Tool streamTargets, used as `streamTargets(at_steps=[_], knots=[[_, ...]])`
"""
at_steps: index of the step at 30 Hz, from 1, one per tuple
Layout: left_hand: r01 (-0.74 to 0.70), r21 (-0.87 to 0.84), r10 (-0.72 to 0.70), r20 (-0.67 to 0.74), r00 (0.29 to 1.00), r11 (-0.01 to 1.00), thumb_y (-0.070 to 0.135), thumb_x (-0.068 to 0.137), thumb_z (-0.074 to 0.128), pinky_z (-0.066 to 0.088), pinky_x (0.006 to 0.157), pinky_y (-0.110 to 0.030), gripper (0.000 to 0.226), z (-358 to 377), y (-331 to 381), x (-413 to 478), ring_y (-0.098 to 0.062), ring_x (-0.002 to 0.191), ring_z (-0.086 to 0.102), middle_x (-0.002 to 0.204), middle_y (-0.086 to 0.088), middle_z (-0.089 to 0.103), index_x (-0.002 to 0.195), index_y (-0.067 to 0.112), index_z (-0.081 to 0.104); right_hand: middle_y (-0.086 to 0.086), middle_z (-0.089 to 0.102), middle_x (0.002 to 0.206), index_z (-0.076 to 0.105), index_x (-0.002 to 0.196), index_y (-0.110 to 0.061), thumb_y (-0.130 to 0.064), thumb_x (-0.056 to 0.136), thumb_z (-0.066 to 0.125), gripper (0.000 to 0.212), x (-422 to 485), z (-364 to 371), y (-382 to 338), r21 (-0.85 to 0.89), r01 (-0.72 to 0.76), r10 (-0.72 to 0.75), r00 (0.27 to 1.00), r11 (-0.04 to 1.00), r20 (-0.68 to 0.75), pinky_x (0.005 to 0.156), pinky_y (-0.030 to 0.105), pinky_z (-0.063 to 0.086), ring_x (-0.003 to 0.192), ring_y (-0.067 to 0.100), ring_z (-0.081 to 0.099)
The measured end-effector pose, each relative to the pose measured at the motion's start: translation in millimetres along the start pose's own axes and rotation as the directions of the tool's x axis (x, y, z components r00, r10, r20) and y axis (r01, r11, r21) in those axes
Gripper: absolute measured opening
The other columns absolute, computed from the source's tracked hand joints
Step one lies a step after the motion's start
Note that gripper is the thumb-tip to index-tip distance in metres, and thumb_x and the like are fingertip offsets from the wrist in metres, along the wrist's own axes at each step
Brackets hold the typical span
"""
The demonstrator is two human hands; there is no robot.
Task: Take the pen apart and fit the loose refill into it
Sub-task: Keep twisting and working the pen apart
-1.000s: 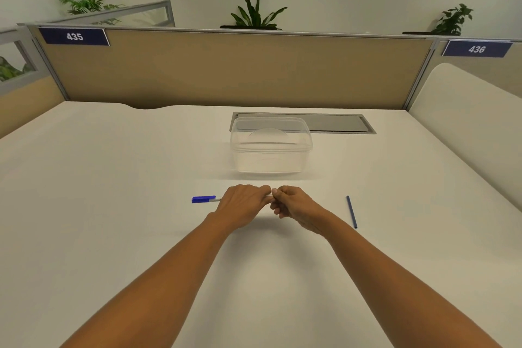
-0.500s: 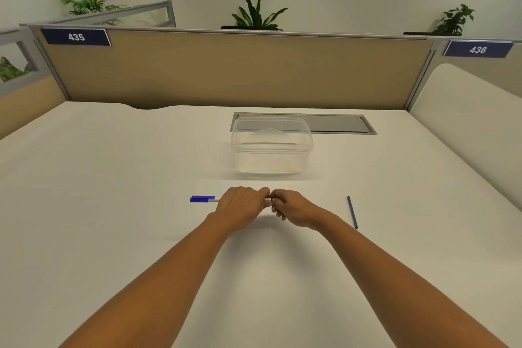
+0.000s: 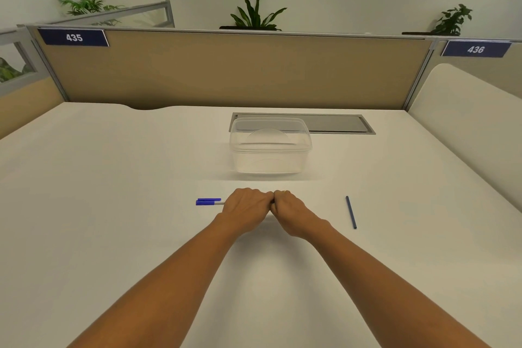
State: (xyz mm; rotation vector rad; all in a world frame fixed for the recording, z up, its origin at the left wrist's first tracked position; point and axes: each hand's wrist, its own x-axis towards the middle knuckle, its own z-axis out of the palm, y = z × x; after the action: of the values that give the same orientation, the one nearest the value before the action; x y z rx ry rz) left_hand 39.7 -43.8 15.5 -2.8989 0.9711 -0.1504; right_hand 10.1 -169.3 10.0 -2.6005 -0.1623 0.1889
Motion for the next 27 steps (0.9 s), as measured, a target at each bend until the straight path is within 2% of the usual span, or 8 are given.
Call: streamTargets(at_steps=[2,4,7,14,17,20,22,27], knots=[[0.006,-0.009,-0.006,-0.005,1.000,1.000,0.014,0.094,0.032,0.028,0.058,-0.033,0.021,0,-1,0,-0.025,0.066,0.048,0.088,-0.010,0.067,0.104,0.015,0.051,0.020,0.050,0.096,0.045,0.090,-0.007,-0.005,0.093,0.034,0.012,1,1,-2,-0.087,-0.004,0.002,1.000,0.996,-0.014,0.075,0.038,0.035,0.083,0.022,0.034],[0.008,-0.011,-0.008,-0.009,1.000,1.000,0.015,0.095,0.031,0.029,0.058,-0.032,0.021,1,-2,0,-0.025,0.066,0.049,0.088,-0.010,0.066,0.105,0.016,0.050,0.022,0.051,0.102,0.049,0.100,0.000,-0.004,0.093,0.035,0.017,3,2,-3,-0.126,-0.001,-0.003,1.000,0.992,-0.031,0.076,0.039,0.036,0.085,0.023,0.034],[0.016,-0.026,-0.017,-0.023,1.000,1.000,0.014,0.093,0.031,0.026,0.056,-0.033,0.020,1,-3,-1,-0.025,0.061,0.042,0.085,-0.010,0.066,0.103,0.016,0.049,0.011,0.041,0.086,0.039,0.083,-0.009,-0.001,0.092,0.030,0.015,1,3,0,-0.108,0.065,-0.068,0.997,0.992,-0.029,0.075,0.039,0.036,0.083,0.022,0.033],[0.031,-0.043,-0.034,-0.060,0.998,0.999,0.017,0.094,0.030,0.026,0.054,-0.033,0.020,6,-3,1,-0.028,0.061,0.045,0.081,-0.010,0.066,0.099,0.016,0.049,0.007,0.036,0.082,0.018,0.059,-0.018,0.003,0.090,0.030,0.040,3,4,5,-0.099,0.115,-0.121,0.991,0.988,-0.055,0.060,0.029,0.015,0.078,0.021,0.028],[0.033,-0.062,-0.037,-0.058,0.998,0.998,0.020,0.095,0.029,0.025,0.054,-0.033,0.021,5,-4,1,-0.027,0.059,0.041,0.080,-0.011,0.065,0.097,0.014,0.049,0.009,0.040,0.084,0.034,0.073,-0.010,-0.001,0.093,0.028,0.023,4,3,4,0.011,0.084,-0.083,0.996,0.996,-0.035,0.066,0.029,0.023,0.080,0.022,0.032],[0.027,-0.092,-0.030,-0.029,0.999,0.995,0.034,0.099,0.025,0.025,0.054,-0.033,0.032,3,-7,-2,-0.028,0.061,0.041,0.082,-0.013,0.065,0.096,0.012,0.048,0.011,0.051,0.081,0.045,0.076,-0.007,-0.008,0.096,0.027,0.026,5,-3,5,0.269,-0.009,0.008,1.000,0.963,0.005,0.071,0.035,0.037,0.075,0.023,0.044],[0.039,-0.142,-0.038,0.007,0.999,0.989,0.037,0.099,0.025,0.028,0.057,-0.034,0.035,1,-7,-2,-0.030,0.066,0.046,0.086,-0.015,0.064,0.097,0.011,0.046,0.001,0.048,0.074,0.045,0.073,-0.013,-0.010,0.096,0.028,0.029,2,-6,5,0.511,-0.075,0.072,0.997,0.856,0.027,0.063,0.026,0.038,0.067,0.012,0.045],[0.186,-0.483,-0.146,0.119,0.982,0.856,0.031,0.098,0.029,0.035,0.064,-0.035,0.027,-10,-3,3,-0.030,0.076,0.048,0.099,-0.019,0.060,0.103,0.008,0.042,0.003,0.055,0.075,0.056,0.088,-0.005,-0.017,0.095,0.045,0.018,3,-5,2,0.920,-0.115,0.210,0.977,0.375,0.037,0.061,0.020,0.040,0.068,0.013,0.051]])
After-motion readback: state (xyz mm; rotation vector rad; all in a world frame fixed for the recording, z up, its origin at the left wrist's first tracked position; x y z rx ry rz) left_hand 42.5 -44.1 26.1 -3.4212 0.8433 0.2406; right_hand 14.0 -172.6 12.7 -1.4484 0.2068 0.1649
